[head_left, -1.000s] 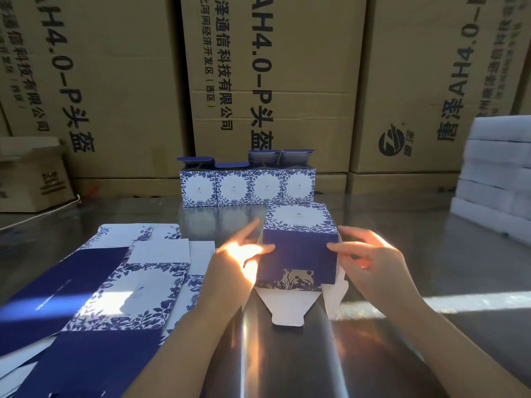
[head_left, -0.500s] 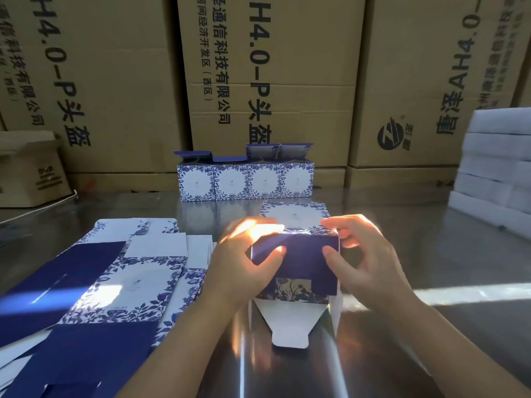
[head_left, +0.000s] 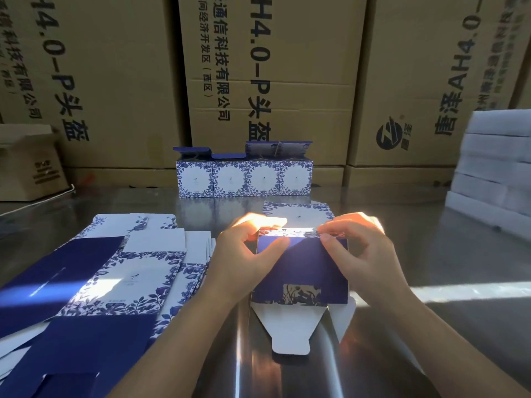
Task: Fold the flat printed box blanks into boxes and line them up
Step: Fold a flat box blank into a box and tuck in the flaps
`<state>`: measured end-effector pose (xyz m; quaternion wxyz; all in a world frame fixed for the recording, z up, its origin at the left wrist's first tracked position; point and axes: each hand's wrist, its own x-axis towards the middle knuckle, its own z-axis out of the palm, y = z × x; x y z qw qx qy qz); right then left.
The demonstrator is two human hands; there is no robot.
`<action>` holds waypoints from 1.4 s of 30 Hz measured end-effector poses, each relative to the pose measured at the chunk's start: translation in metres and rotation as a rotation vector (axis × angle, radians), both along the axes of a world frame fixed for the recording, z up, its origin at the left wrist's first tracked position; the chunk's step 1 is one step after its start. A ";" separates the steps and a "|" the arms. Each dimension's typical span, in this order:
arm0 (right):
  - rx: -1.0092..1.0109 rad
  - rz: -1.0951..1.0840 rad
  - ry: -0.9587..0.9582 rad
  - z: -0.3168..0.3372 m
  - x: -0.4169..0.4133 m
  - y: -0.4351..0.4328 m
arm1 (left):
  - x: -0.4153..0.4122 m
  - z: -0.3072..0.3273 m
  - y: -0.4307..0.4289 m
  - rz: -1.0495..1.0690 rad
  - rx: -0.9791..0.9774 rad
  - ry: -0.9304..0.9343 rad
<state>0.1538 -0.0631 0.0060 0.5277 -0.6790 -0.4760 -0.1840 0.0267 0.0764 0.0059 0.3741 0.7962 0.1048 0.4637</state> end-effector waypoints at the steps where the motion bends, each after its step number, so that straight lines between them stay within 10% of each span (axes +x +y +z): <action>1: -0.010 -0.015 -0.033 0.002 0.000 -0.001 | 0.000 0.001 -0.002 -0.014 -0.010 -0.017; 21: -0.397 0.134 -0.155 0.036 -0.001 0.003 | 0.003 -0.001 0.008 -0.180 -0.081 -0.005; 42: -0.082 0.085 0.064 0.004 0.004 0.009 | 0.003 -0.002 0.013 -0.128 -0.117 0.011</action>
